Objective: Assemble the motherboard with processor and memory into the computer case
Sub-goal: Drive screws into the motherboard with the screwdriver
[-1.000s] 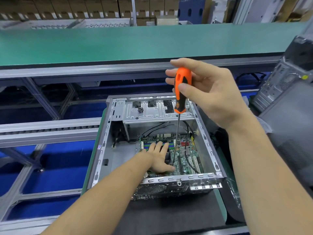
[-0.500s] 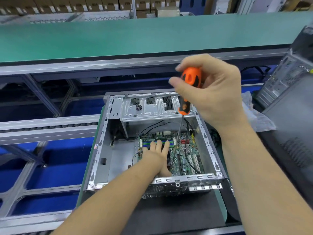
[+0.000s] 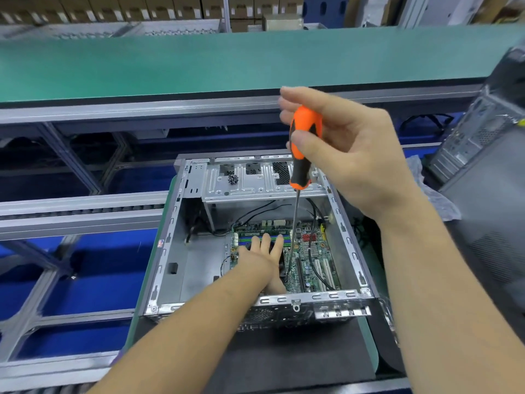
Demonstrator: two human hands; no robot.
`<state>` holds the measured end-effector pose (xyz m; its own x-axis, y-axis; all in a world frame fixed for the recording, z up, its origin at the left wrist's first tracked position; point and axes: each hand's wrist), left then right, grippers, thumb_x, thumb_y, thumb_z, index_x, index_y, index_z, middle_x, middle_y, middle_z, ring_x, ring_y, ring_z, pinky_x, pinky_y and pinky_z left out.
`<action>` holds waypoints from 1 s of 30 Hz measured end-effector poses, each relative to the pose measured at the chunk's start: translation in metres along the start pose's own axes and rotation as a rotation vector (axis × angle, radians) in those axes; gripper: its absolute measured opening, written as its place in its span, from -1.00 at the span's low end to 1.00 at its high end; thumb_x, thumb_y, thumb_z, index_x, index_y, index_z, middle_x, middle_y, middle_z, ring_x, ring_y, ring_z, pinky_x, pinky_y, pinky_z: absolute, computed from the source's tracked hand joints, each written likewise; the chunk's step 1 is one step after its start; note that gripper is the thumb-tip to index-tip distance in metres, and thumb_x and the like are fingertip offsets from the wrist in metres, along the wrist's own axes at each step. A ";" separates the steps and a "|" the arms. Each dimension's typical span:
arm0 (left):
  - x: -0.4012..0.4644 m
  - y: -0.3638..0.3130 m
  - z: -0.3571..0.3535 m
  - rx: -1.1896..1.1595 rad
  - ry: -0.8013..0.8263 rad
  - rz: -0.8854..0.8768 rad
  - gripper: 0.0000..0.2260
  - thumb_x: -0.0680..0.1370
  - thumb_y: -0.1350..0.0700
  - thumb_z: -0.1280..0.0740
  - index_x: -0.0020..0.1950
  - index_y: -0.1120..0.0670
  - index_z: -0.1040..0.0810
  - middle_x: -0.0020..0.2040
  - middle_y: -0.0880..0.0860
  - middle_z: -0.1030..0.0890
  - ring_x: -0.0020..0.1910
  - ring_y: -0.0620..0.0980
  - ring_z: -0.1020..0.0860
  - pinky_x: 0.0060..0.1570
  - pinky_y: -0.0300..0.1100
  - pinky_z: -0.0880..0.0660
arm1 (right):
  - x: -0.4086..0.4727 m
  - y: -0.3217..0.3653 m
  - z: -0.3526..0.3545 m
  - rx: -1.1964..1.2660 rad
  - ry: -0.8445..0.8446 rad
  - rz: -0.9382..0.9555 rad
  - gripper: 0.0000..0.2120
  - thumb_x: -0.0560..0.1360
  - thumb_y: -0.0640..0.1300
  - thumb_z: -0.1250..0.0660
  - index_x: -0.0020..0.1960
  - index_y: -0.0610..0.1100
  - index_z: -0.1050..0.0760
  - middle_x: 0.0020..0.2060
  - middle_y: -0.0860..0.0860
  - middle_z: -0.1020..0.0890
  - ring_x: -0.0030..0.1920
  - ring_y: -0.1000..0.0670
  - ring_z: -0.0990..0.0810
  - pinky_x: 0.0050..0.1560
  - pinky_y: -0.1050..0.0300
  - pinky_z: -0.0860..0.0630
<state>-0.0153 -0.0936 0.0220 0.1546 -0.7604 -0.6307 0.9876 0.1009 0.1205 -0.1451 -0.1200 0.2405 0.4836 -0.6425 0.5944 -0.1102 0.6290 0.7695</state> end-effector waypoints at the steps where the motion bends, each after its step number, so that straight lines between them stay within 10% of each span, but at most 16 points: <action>1: 0.000 0.000 0.000 -0.004 0.002 0.000 0.07 0.45 -0.26 -0.32 0.54 -0.01 0.48 0.60 0.14 0.31 0.57 0.26 0.23 0.46 0.33 -0.02 | 0.001 0.000 0.000 -0.030 -0.016 0.004 -0.69 0.50 -0.21 -0.42 0.18 0.07 -0.59 -0.08 -0.19 -0.69 -0.08 -0.25 -0.68 -0.05 -0.21 -0.63; 4: 0.000 0.001 0.000 -0.008 -0.001 0.000 0.06 0.46 -0.27 -0.32 0.54 -0.01 0.47 0.60 0.13 0.30 0.58 0.25 0.22 0.45 0.33 -0.03 | 0.004 -0.001 0.000 -0.299 -0.161 0.015 -0.76 0.46 -0.11 -0.51 0.12 -0.01 -0.65 -0.23 -0.09 -0.61 -0.26 -0.05 -0.55 -0.10 0.02 -0.55; 8: 0.000 0.001 0.000 -0.005 0.002 -0.003 0.07 0.45 -0.28 -0.32 0.54 -0.01 0.48 0.60 0.13 0.30 0.58 0.25 0.22 0.45 0.34 -0.02 | -0.002 0.005 -0.001 -0.044 0.051 -0.032 -0.62 0.53 -0.22 -0.38 0.28 0.08 -0.53 0.03 -0.19 -0.68 0.04 -0.14 -0.69 0.13 -0.20 -0.61; 11: -0.001 0.001 0.001 -0.011 0.005 -0.003 0.07 0.45 -0.27 -0.32 0.54 -0.01 0.48 0.60 0.13 0.31 0.58 0.25 0.23 0.45 0.34 -0.02 | 0.002 0.001 -0.003 -0.290 -0.095 0.003 -0.72 0.48 -0.14 -0.48 0.18 0.00 -0.63 -0.22 0.05 -0.63 -0.17 -0.04 -0.64 0.02 -0.07 -0.61; 15: 0.000 0.001 0.000 -0.009 0.005 -0.002 0.07 0.46 -0.26 -0.32 0.54 -0.01 0.48 0.60 0.14 0.31 0.58 0.25 0.24 0.46 0.34 -0.01 | 0.002 0.005 -0.006 -0.191 0.067 -0.050 -0.60 0.54 -0.17 -0.40 0.32 0.12 -0.50 0.05 -0.29 -0.63 0.09 -0.27 -0.63 0.19 -0.13 -0.59; 20: 0.000 0.001 -0.001 -0.013 0.000 -0.002 0.07 0.45 -0.26 -0.33 0.54 0.00 0.48 0.60 0.14 0.31 0.58 0.25 0.23 0.46 0.34 -0.02 | 0.011 0.004 0.000 -0.556 -0.088 0.009 -0.65 0.42 -0.03 -0.54 0.20 0.03 -0.63 -0.18 -0.01 -0.63 -0.16 0.03 -0.59 -0.01 0.30 -0.46; 25: 0.001 0.001 0.000 -0.009 0.002 -0.004 0.05 0.46 -0.23 -0.32 0.53 -0.01 0.48 0.60 0.14 0.30 0.58 0.26 0.23 0.45 0.36 -0.02 | 0.002 0.010 0.001 -0.140 0.098 -0.059 -0.57 0.52 -0.22 -0.40 0.31 0.12 -0.50 0.05 -0.24 -0.64 0.13 -0.23 -0.64 0.22 -0.15 -0.57; 30: 0.001 0.000 0.000 -0.003 0.000 0.004 0.05 0.47 -0.24 -0.32 0.54 -0.01 0.48 0.60 0.14 0.30 0.58 0.25 0.23 0.45 0.33 -0.02 | 0.006 0.006 -0.002 -0.557 -0.055 -0.003 -0.66 0.47 -0.10 -0.52 0.22 -0.02 -0.60 -0.11 -0.04 -0.58 -0.12 0.04 -0.53 0.04 0.15 -0.50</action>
<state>-0.0153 -0.0943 0.0218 0.1585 -0.7598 -0.6306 0.9870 0.1059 0.1205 -0.1413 -0.1193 0.2483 0.4356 -0.6574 0.6149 0.3739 0.7535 0.5408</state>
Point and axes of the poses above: each hand's wrist, its own x-axis towards the middle knuckle, its own z-axis out of the back of the hand, y = z × x
